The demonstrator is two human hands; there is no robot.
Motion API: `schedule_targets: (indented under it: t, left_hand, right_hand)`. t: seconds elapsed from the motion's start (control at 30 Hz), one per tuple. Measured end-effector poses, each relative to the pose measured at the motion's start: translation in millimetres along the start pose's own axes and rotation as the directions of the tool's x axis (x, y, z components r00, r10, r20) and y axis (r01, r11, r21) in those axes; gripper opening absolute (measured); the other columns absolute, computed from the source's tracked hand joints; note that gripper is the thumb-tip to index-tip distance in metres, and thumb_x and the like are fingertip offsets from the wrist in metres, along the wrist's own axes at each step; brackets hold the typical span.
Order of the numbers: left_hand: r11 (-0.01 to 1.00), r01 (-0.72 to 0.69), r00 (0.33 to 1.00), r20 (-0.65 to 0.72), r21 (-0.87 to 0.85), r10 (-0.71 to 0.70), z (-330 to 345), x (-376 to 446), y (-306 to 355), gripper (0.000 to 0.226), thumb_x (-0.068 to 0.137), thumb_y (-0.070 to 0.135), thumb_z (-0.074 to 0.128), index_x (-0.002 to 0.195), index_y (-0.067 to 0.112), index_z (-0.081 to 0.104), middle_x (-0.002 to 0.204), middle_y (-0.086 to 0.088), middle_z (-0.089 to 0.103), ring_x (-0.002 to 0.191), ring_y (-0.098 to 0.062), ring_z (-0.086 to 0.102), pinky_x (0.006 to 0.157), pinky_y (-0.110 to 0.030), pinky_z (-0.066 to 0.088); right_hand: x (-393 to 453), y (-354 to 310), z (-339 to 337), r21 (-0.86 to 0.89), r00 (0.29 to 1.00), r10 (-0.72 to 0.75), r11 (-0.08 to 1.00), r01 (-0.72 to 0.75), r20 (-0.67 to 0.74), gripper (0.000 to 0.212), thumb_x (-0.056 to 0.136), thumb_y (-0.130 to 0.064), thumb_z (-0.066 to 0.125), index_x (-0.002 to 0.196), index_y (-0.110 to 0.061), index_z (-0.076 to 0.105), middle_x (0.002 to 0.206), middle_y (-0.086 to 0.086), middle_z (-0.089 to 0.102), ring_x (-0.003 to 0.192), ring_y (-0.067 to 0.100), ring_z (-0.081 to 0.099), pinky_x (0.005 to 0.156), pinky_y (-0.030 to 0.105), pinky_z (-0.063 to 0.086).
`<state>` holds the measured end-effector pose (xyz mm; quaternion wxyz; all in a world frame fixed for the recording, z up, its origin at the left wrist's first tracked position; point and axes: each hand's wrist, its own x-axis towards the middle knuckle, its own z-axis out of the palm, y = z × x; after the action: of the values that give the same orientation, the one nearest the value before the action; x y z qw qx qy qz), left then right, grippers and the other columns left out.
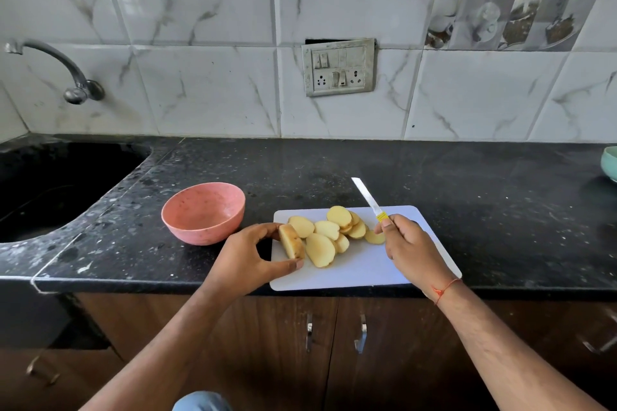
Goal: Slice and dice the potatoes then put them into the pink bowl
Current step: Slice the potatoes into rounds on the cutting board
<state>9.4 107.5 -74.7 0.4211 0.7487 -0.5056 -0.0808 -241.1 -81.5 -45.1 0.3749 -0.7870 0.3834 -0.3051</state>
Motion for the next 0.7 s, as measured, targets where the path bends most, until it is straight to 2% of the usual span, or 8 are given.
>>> schedule_targets:
  t: [0.13,0.23,0.3,0.47,0.57,0.7]
  left_hand:
    - [1.000,-0.018,0.999,-0.031,-0.001,0.018,2,-2,4,0.061,0.068,0.058,0.093,0.122,0.042,0.071,0.115,0.030,0.071,0.111,0.010,0.064,0.094,-0.021,0.056]
    - [0.999,-0.030,0.999,-0.040,-0.013,0.030,3,-2,5,0.056,0.068,0.055,0.093,0.119,0.039,0.073,0.113,0.028,0.073,0.109,0.006,0.067,0.094,-0.026,0.057]
    - [0.999,-0.035,0.998,-0.046,-0.023,0.034,2,-3,5,0.054,0.069,0.051,0.093,0.117,0.038,0.073,0.111,0.026,0.073,0.108,0.004,0.068,0.093,-0.027,0.058]
    - [0.999,-0.040,0.998,-0.051,-0.009,0.040,2,-2,4,0.059,0.068,0.053,0.093,0.121,0.036,0.073,0.111,0.026,0.073,0.107,0.006,0.067,0.093,-0.027,0.058]
    - [0.999,-0.035,0.998,-0.052,0.014,0.036,2,-2,2,0.064,0.068,0.056,0.092,0.124,0.035,0.071,0.113,0.025,0.072,0.108,0.006,0.066,0.093,-0.026,0.058]
    - [0.999,-0.035,0.998,-0.055,0.023,0.036,3,-1,1,0.067,0.066,0.060,0.091,0.125,0.035,0.071,0.112,0.025,0.072,0.107,0.005,0.066,0.091,-0.025,0.058]
  right_hand:
    - [-23,-35,16,-0.191,0.991,-0.107,0.974,0.122,0.084,0.031,0.109,-0.038,0.043,0.085,-0.030,0.060,0.057,-0.012,0.057,0.053,0.009,0.049,0.052,0.030,0.036]
    - [-41,-60,38,-0.449,0.970,-0.214,0.860,0.243,0.115,0.030,0.107,-0.038,0.042,0.080,-0.026,0.044,0.062,-0.007,0.049,0.062,0.019,0.048,0.053,0.037,0.030]
    - [-49,-71,50,-0.526,0.966,-0.223,0.810,0.258,0.131,0.027,0.107,-0.040,0.040,0.083,-0.027,0.042,0.067,-0.008,0.047,0.065,0.020,0.046,0.050,0.036,0.025]
    - [-58,-82,65,-0.579,0.973,-0.174,0.783,0.229,0.150,0.024,0.108,-0.040,0.036,0.090,-0.027,0.043,0.078,-0.004,0.048,0.073,0.022,0.047,0.055,0.035,0.030]
    - [-61,-84,70,-0.596,0.970,-0.180,0.766,0.242,0.164,0.022,0.108,-0.041,0.035,0.092,-0.028,0.043,0.076,-0.006,0.048,0.071,0.019,0.048,0.051,0.032,0.026]
    - [-63,-84,75,-0.617,0.967,-0.200,0.745,0.255,0.158,0.024,0.108,-0.041,0.034,0.097,-0.026,0.049,0.079,-0.004,0.056,0.071,0.019,0.050,0.052,0.032,0.029]
